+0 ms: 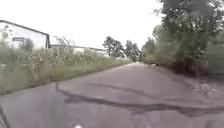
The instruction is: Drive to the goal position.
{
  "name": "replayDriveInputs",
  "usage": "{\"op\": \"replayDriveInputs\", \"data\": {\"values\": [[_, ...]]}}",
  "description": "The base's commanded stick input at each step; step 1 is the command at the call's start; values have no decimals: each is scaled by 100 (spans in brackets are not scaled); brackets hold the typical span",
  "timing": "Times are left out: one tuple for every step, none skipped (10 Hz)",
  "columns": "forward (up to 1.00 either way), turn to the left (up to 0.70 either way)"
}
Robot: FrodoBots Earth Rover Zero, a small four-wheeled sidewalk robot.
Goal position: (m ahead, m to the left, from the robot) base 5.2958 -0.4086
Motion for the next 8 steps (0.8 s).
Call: {"op": "replayDriveInputs", "data": {"values": [[100,-12],[100,-12],[100,-12],[100,-12],[100,-12],[100,-12],[100,-12],[100,-12]]}}
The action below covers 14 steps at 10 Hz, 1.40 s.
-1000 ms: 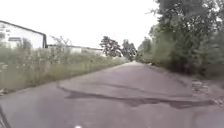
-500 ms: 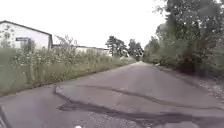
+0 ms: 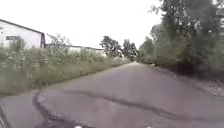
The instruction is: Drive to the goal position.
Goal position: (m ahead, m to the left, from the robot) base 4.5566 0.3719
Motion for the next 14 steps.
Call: {"op": "replayDriveInputs", "data": {"values": [[100,-12],[100,-12],[100,-12],[100,-12],[100,-12],[100,-12],[100,-12],[100,-12],[100,-12],[100,-12],[100,-12],[100,-12],[100,-12],[100,-12]]}}
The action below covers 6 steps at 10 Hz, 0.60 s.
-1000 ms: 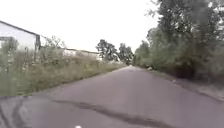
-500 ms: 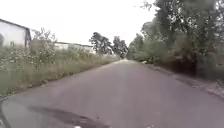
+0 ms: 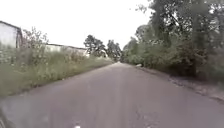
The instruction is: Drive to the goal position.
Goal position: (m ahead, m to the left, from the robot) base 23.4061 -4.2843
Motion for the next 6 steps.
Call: {"op": "replayDriveInputs", "data": {"values": [[100,-12],[100,-12],[100,-12],[100,-12],[100,-12],[100,-12]]}}
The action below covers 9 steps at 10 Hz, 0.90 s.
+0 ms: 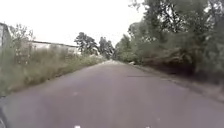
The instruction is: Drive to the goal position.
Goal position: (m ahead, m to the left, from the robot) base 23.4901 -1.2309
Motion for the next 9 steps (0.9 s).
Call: {"op": "replayDriveInputs", "data": {"values": [[100,-12],[100,-12],[100,-7],[100,-2],[100,-2],[100,-2],[100,-2],[100,-2],[100,-2]]}}
